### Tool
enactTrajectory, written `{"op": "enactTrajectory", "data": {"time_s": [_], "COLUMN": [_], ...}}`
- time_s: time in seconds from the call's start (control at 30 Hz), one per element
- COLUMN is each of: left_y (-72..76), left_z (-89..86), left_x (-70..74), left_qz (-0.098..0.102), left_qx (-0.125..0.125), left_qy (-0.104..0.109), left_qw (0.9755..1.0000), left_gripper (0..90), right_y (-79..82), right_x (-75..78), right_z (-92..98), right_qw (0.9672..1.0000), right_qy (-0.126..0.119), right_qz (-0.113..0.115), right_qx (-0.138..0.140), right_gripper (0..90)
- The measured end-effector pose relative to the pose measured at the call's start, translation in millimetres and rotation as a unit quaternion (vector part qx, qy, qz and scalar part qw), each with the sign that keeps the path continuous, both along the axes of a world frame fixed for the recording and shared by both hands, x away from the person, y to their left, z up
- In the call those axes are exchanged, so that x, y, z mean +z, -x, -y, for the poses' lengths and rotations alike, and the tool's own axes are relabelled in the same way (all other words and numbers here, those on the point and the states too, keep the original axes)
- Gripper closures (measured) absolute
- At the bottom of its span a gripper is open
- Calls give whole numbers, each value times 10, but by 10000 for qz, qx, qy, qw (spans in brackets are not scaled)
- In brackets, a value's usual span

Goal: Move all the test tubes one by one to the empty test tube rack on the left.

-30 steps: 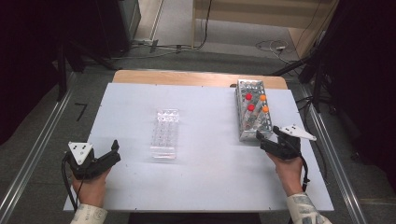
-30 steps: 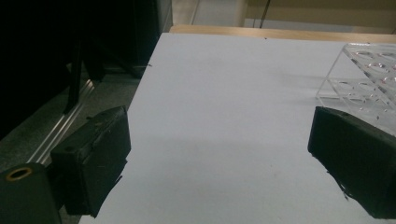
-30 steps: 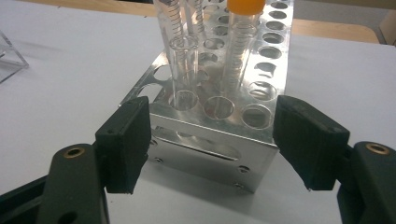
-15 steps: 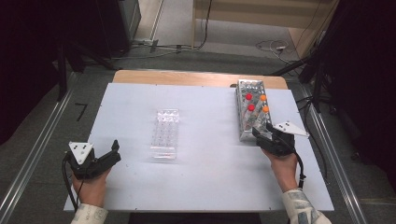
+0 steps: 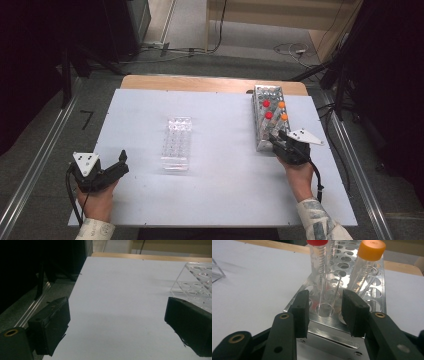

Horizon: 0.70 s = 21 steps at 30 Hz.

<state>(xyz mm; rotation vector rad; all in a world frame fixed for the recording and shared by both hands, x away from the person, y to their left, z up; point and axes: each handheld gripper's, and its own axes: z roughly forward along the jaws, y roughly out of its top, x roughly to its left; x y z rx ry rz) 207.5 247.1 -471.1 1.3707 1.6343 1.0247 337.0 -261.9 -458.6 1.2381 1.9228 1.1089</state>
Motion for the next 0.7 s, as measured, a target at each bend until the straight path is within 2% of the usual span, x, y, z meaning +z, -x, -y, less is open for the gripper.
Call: {"op": "enactTrajectory", "data": {"time_s": [0.13,0.7], "left_y": [-4,-6], "left_z": [0,-1], "left_x": [-3,-4], "left_qz": [-5,-19], "left_qx": [0,2], "left_qy": [14,41], "left_qw": [10000,10000], "left_gripper": [67,67], "right_y": [-15,-38], "right_x": [3,-15], "right_z": [15,-7], "right_qw": [9999,10000], "right_qy": [-100,-93], "right_qz": [19,-4], "right_qx": [-27,-22], "right_gripper": [605,719]}}
